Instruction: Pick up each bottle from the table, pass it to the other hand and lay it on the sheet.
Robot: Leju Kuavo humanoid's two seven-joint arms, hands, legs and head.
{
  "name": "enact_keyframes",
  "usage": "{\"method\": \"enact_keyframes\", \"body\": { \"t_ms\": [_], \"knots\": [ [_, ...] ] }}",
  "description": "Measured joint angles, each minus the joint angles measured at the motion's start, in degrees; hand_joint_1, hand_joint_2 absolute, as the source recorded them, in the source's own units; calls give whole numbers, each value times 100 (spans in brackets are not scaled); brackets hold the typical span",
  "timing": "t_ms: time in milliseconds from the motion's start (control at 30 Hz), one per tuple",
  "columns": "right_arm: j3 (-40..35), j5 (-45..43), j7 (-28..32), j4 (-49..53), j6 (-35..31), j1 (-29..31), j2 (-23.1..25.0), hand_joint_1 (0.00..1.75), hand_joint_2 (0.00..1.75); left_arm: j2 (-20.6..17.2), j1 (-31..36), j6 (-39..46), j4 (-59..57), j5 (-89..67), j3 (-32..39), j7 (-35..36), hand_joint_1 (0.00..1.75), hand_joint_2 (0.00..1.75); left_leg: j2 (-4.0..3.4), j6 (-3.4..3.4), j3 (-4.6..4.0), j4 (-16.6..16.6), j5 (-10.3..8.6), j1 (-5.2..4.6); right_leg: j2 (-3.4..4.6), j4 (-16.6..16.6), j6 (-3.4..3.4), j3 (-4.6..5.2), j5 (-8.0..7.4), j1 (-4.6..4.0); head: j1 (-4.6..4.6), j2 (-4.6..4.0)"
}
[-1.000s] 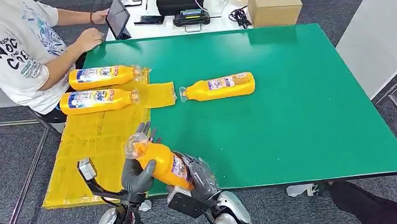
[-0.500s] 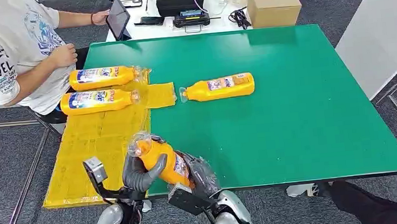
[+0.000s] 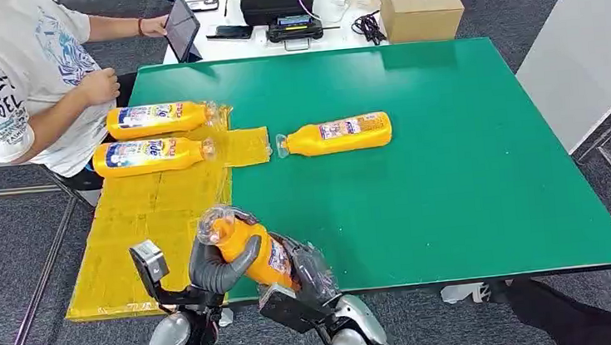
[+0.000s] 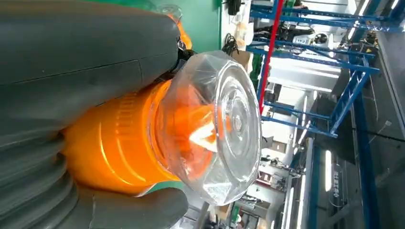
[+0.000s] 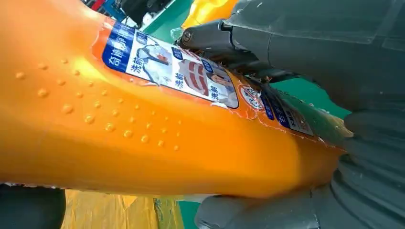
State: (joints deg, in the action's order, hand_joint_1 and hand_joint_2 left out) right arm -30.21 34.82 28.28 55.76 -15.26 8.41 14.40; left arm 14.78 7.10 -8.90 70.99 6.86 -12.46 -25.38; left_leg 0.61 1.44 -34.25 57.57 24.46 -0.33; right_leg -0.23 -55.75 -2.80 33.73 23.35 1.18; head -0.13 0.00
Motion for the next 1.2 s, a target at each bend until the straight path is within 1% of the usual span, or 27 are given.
{"method": "enact_keyframes", "body": {
  "t_ms": [33,67,200,300,467,633,733,833,1000,1200],
  "knots": [
    [0,-15,0,11,0,-10,0,0,175,0,0,2,2,-2,-2,11,175,175,0,0,0,0,0,0,0,0,0,0,0,0,2,0],
    [0,-28,0,22,0,-19,0,0,0,2,3,-4,4,2,-4,39,175,175,1,0,0,0,0,0,0,0,0,0,0,0,2,0],
    [22,-322,120,158,-103,-143,48,0,0,0,4,-20,4,167,7,118,175,175,2,0,-4,0,0,1,-1,0,0,2,0,-1,0,0],
    [77,-601,265,462,-164,-254,81,0,0,0,3,-22,4,370,35,155,175,175,2,0,-4,0,0,0,-1,-1,0,2,0,0,0,0],
    [252,-1211,376,1347,-149,-487,74,0,0,-15,2,35,18,676,168,177,175,175,2,0,-10,0,0,-1,-1,0,0,8,0,1,2,0],
    [450,-1469,426,2098,-146,-690,35,0,0,-50,6,188,114,817,336,146,175,175,2,0,-13,1,0,-1,-1,0,0,12,0,1,0,0],
    [548,-1584,448,2369,-120,-781,26,0,0,-63,8,295,153,850,420,129,175,175,1,0,-13,0,0,-1,0,0,0,13,0,0,0,0],
    [597,-1633,498,2553,-83,-847,7,0,0,-72,8,448,162,824,488,52,175,175,1,0,-14,0,0,0,0,0,0,14,0,0,2,0],
    [614,-1646,643,3033,-85,-993,-28,0,0,-76,71,1086,203,490,642,-301,175,175,1,0,-14,0,0,0,0,0,0,14,0,0,2,0],
    [614,-2056,771,3390,-155,-1060,-72,0,0,-79,273,1707,487,129,835,-594,175,175,1,1,-14,1,-1,-1,0,-1,0,12,0,1,0,0]
  ]
}}
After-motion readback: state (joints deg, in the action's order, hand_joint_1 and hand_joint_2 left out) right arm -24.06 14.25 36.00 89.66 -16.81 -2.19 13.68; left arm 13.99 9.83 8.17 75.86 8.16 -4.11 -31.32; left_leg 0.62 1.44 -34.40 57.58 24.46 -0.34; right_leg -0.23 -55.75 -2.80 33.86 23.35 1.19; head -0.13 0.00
